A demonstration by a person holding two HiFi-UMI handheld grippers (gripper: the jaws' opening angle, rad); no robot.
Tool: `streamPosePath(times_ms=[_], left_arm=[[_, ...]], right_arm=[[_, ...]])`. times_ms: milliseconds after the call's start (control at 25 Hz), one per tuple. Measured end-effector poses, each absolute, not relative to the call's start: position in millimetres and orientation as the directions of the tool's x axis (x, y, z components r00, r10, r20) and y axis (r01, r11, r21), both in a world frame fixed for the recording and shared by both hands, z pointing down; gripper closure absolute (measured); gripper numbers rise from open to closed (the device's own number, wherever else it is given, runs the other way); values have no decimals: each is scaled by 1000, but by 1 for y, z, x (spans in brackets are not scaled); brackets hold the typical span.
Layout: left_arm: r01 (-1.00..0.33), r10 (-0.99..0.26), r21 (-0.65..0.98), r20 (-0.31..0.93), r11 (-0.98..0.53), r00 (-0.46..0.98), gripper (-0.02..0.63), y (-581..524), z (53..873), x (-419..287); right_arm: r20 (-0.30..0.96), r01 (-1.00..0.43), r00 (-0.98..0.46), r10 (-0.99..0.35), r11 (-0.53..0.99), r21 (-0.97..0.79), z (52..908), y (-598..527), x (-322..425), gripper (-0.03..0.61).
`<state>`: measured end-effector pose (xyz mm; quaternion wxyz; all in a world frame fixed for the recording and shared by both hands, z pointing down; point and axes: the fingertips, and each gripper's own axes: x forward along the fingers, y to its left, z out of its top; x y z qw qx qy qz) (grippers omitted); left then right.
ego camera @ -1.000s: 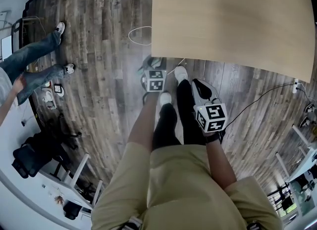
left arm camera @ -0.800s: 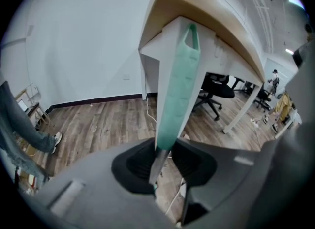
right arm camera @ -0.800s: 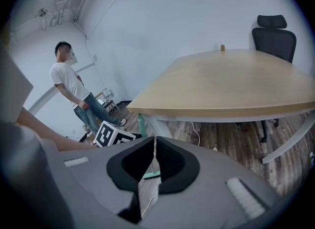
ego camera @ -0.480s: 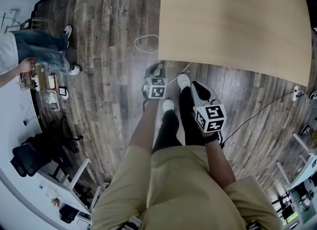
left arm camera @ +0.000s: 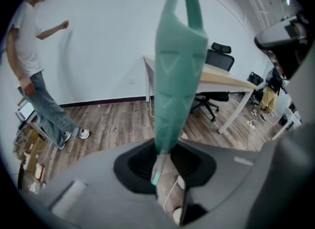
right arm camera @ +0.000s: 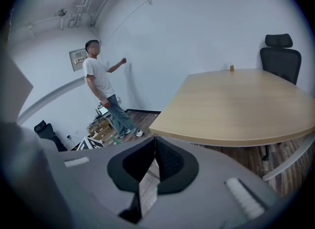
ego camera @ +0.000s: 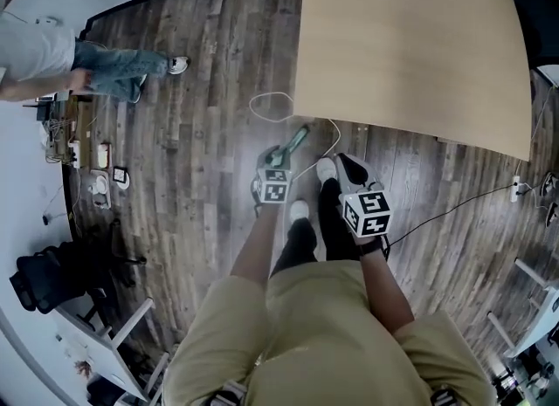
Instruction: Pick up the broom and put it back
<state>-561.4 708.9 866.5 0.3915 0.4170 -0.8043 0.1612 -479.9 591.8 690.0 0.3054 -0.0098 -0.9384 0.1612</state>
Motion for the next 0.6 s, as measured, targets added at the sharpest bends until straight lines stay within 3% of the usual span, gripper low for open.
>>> streamPosePath(times_ms=[600], left_arm=[[-857,-737,31,527,514,-423,531,720,664,-500]], right_arm=[[400,-38,-914,62,971,-236,573,623,-446,572]])
